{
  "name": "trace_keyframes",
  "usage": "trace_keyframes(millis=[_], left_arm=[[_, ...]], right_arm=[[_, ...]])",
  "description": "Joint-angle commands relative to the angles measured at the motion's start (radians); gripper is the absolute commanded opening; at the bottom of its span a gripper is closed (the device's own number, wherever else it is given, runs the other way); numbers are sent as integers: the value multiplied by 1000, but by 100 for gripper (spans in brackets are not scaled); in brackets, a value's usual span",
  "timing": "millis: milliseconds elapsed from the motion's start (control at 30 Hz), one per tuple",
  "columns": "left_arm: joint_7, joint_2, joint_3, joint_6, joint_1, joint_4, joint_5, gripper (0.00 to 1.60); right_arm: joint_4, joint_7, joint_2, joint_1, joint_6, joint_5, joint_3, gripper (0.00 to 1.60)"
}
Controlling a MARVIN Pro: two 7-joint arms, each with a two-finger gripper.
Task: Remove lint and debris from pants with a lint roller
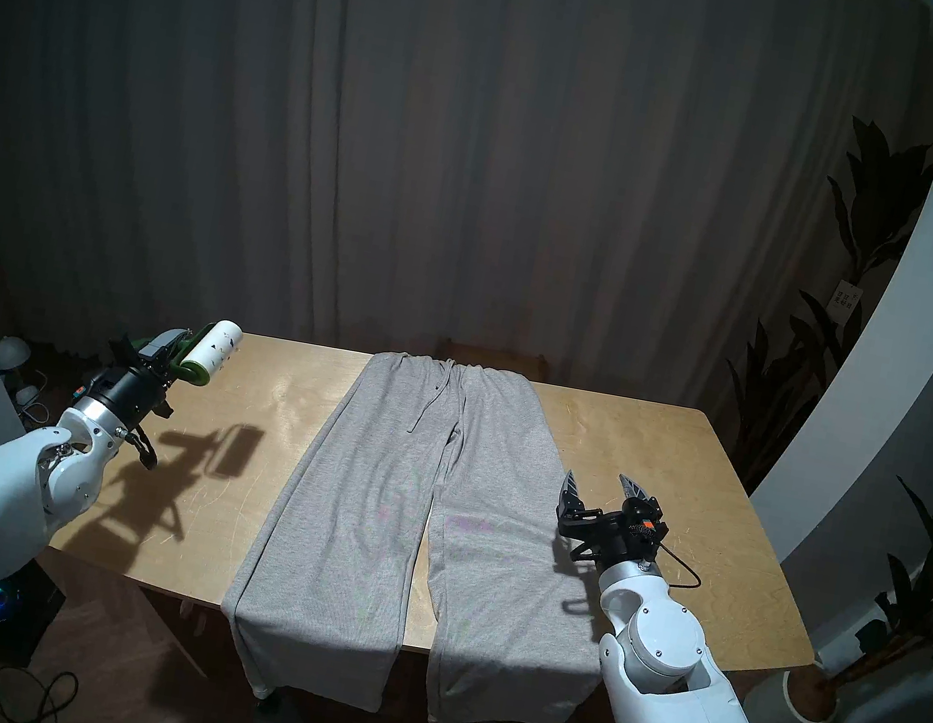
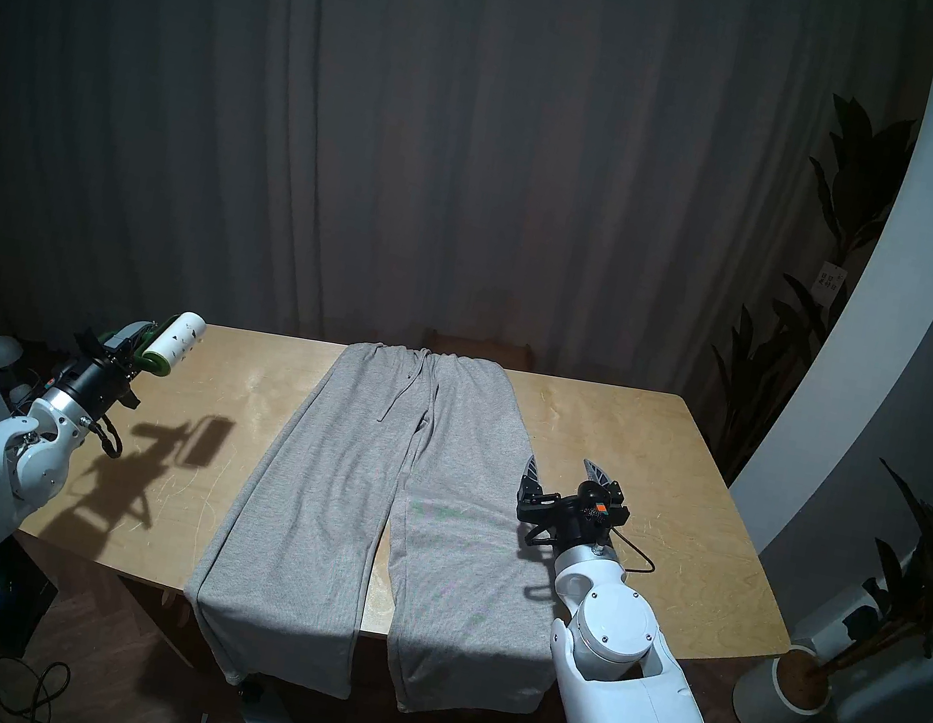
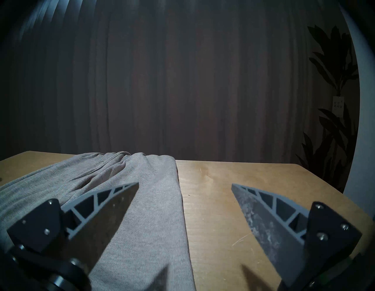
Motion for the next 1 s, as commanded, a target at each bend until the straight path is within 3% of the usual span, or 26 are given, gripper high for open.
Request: trace_keyframes(millis=[0,333,367,633,800,967], left_arm=[[-61,-6,12,-22,-91,11,106,0],[5,35,3,-73,-94,-12,149,0],[36,28,0,-53,-93,-11,114,0],[150,-3,21,-14,-150,20,107,0],[195,-26,29,12,-183,47,103,0],[188,-42,49,23,-184,74,137,0]], right_arm=[[-31,-11,1,-12,0,6,16,160],[-2,-4,-7,-21,-10,39,33,160],[2,0,-8,-21,-13,47,34,160],[39,29,-6,-3,-38,80,46,160],[66,46,-2,16,-49,103,68,160],[90,64,3,33,-64,122,89,160]])
